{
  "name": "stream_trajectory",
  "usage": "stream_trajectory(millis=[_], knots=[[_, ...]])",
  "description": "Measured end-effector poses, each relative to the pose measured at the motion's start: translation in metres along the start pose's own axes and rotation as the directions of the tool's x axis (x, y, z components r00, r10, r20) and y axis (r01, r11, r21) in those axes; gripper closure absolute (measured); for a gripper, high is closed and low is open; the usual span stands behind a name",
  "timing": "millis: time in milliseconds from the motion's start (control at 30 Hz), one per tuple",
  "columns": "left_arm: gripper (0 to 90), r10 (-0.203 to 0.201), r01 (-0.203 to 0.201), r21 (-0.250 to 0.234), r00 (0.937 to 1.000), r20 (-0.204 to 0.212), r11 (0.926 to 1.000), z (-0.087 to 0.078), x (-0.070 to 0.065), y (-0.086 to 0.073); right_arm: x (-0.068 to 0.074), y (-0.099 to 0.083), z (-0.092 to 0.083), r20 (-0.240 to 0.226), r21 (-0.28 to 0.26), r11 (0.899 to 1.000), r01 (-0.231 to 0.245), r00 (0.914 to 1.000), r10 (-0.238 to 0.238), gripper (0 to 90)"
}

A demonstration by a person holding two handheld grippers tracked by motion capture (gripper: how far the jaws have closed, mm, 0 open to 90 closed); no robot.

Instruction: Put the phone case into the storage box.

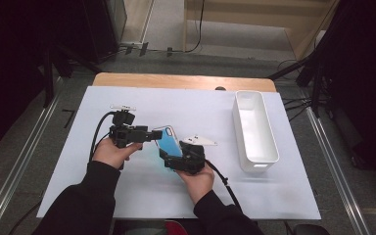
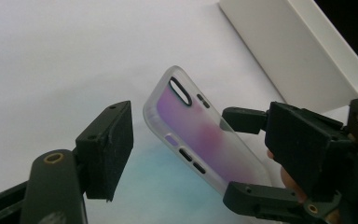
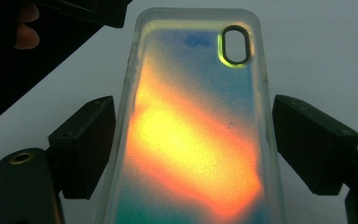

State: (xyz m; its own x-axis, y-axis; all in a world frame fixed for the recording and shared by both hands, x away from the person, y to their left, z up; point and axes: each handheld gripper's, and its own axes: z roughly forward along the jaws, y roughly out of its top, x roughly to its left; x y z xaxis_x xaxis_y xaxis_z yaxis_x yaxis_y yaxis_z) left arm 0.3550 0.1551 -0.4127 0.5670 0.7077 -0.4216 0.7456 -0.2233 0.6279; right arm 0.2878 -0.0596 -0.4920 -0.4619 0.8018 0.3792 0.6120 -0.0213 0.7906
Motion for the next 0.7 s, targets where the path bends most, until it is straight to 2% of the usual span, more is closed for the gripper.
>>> stream_trajectory(millis=[333, 467, 600, 700], knots=[[25.2, -0.023, 0.023, 0.002, 0.9994, -0.025, 0.9997, 0.010, 0.001, 0.004, 0.003, -0.001, 0.002, -0.022, -0.032, 0.999, -0.034, 0.9992, 0.034, 15.1], [28.2, -0.048, 0.048, -0.004, 0.9986, -0.023, 0.9988, 0.013, 0.003, 0.004, 0.002, 0.000, 0.002, -0.017, -0.044, 0.998, -0.038, 0.9992, 0.037, 15.1], [28.2, -0.071, 0.071, -0.014, 0.9973, -0.016, 0.9974, 0.016, 0.004, 0.005, 0.003, 0.000, 0.001, -0.028, -0.046, 0.997, -0.065, 0.9976, 0.064, 15.1], [28.3, -0.073, 0.073, -0.015, 0.9970, -0.023, 0.9972, 0.018, 0.004, 0.004, 0.004, 0.000, 0.003, -0.036, -0.052, 0.995, -0.090, 0.9955, 0.088, 15.1]])
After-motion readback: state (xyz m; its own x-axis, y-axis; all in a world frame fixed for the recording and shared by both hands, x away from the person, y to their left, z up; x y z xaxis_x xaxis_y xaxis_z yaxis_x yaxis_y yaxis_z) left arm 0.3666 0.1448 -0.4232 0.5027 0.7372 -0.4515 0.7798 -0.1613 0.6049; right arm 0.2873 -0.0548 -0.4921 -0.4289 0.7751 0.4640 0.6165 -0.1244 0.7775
